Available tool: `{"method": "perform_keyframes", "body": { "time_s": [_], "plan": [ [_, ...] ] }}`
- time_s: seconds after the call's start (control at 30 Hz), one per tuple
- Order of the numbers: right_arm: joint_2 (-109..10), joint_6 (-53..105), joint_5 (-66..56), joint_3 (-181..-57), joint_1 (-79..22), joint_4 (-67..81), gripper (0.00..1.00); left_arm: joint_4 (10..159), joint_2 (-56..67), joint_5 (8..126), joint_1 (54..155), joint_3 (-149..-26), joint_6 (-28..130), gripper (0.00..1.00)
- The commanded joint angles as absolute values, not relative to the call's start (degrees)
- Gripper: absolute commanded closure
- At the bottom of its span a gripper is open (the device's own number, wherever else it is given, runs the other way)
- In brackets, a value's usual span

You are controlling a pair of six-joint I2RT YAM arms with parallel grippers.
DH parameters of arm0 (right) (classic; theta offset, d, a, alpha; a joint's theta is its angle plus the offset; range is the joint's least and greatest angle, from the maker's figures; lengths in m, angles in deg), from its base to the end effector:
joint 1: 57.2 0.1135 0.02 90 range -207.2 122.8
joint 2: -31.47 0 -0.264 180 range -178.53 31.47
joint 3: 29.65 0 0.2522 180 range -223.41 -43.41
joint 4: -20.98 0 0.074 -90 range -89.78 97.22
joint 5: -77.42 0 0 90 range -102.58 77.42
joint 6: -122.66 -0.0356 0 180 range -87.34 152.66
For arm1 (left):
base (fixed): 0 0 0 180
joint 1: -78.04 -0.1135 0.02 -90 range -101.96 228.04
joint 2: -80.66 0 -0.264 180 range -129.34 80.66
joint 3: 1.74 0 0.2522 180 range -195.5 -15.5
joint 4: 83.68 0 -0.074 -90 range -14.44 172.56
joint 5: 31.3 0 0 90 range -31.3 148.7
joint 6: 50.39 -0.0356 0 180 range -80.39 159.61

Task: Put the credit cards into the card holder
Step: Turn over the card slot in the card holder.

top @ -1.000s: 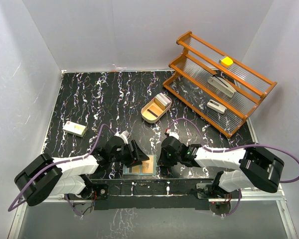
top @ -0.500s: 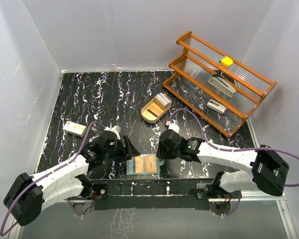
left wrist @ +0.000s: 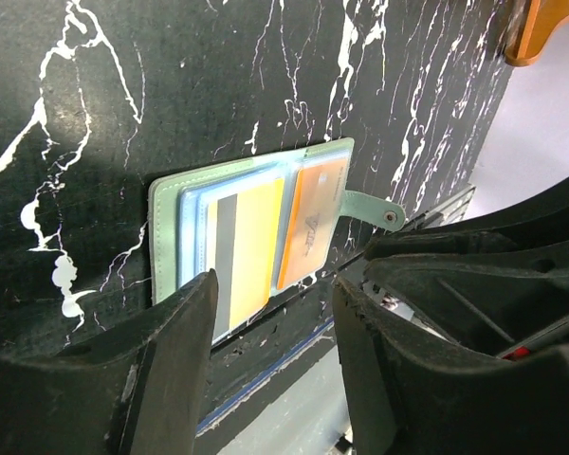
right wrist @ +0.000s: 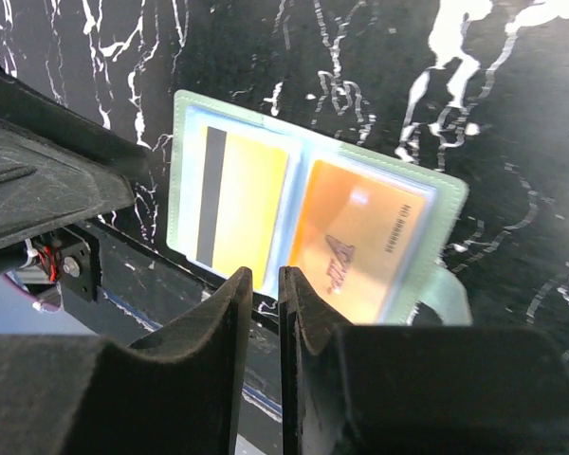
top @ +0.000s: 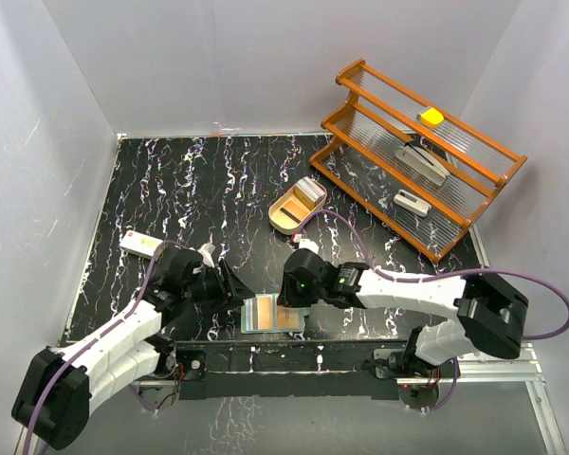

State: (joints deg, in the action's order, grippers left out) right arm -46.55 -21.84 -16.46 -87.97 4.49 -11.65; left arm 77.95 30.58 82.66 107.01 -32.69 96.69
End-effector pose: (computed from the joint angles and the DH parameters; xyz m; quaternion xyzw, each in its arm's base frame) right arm 0.1300 0.2362 0.2000 -0.0484 0.9447 0.2570 0.1977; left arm 0.1447 -0.0966 0.1685 -0.1240 0.8734 -0.4313 0.1893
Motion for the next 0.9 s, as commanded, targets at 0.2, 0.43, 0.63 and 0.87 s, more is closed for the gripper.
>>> {"method": "perform_keyframes", "body": {
  "time_s": [0.2,0.43,0.63,0.87],
  "plan": [
    [-56.1,-22.5,-13.8,-93.7,6.7,-3.8,0.85,82.3,32.5,89.1,104.0,-28.2,100.2,0.47],
    [-59.7,-22.4,-13.4,-93.6,6.9,-3.0,0.87,83.7,32.2,88.9,103.9,-27.2,101.0,0.46],
    [-62.0,-22.4,-14.4,-92.8,7.0,-4.7,0.94,86.0,30.9,90.1,103.9,-27.1,101.1,0.45],
    [-64.0,-22.6,-14.8,-91.9,7.5,-5.4,0.99,87.3,29.6,91.0,103.9,-27.2,101.1,0.43]
  ]
}}
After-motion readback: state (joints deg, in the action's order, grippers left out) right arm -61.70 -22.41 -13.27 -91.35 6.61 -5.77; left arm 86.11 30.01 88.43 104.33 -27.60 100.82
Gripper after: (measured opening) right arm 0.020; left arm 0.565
